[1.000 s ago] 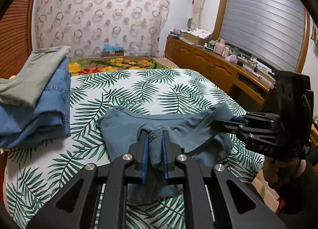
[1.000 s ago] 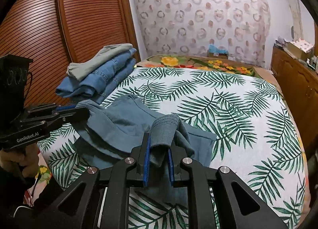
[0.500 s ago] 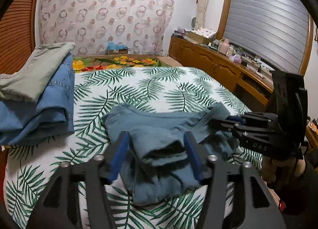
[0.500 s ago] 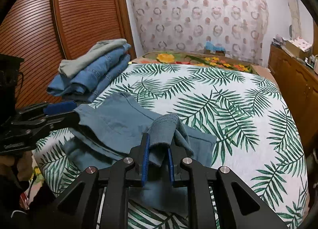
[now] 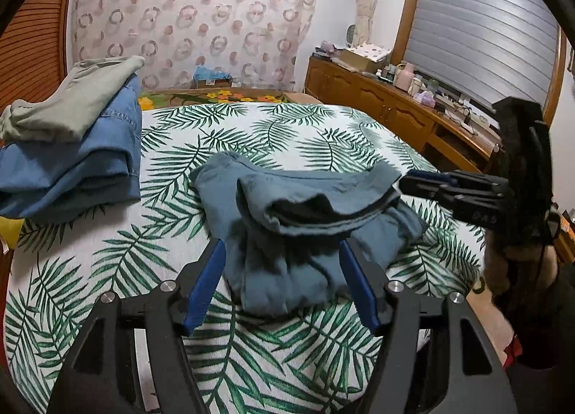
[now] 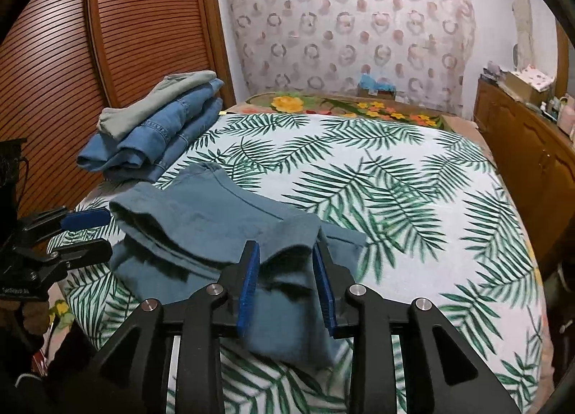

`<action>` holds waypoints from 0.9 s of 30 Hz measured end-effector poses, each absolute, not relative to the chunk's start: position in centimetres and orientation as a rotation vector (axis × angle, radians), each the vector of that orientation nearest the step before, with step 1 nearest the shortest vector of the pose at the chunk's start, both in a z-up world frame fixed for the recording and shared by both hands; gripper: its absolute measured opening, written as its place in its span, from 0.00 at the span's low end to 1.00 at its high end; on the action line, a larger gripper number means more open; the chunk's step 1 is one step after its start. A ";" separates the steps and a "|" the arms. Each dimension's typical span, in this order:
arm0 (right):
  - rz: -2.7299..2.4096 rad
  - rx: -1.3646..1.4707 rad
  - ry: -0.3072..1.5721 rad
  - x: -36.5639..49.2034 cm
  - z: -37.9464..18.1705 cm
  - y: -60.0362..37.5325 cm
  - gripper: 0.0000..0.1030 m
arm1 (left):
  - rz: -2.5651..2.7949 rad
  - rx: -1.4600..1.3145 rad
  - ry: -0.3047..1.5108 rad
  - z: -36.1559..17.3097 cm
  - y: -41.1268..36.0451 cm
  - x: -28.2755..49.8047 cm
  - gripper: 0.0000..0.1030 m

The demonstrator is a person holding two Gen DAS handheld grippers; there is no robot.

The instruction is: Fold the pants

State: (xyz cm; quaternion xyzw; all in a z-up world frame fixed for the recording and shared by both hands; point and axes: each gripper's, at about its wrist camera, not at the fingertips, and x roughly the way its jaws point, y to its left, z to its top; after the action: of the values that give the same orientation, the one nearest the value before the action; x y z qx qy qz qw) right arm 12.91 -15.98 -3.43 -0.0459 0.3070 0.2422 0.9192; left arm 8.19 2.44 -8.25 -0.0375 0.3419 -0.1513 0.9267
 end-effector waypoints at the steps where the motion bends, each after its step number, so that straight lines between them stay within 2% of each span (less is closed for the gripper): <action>1: 0.500 -0.092 0.632 12.5 -3.3 -16.4 0.31 | -0.307 -0.069 0.707 -8.5 2.3 8.1 0.65; 12: 0.550 -0.110 0.689 9.3 -4.7 -18.7 0.31 | -0.249 -0.035 0.732 -10.2 2.3 7.7 0.65; 24: 0.537 -0.137 0.723 9.8 -5.6 -18.0 0.30 | -0.233 -0.027 0.785 -11.7 2.4 8.3 0.65; 27: 0.536 -0.134 0.731 10.1 -5.7 -18.1 0.22 | -0.231 -0.018 0.783 -11.8 2.4 8.3 0.65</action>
State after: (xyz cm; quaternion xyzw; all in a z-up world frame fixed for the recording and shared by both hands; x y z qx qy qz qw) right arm 10.12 -18.15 -5.74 -0.0649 0.3530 0.2588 0.8968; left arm 8.30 2.39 -11.82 -0.0087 0.3807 -0.1121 0.9178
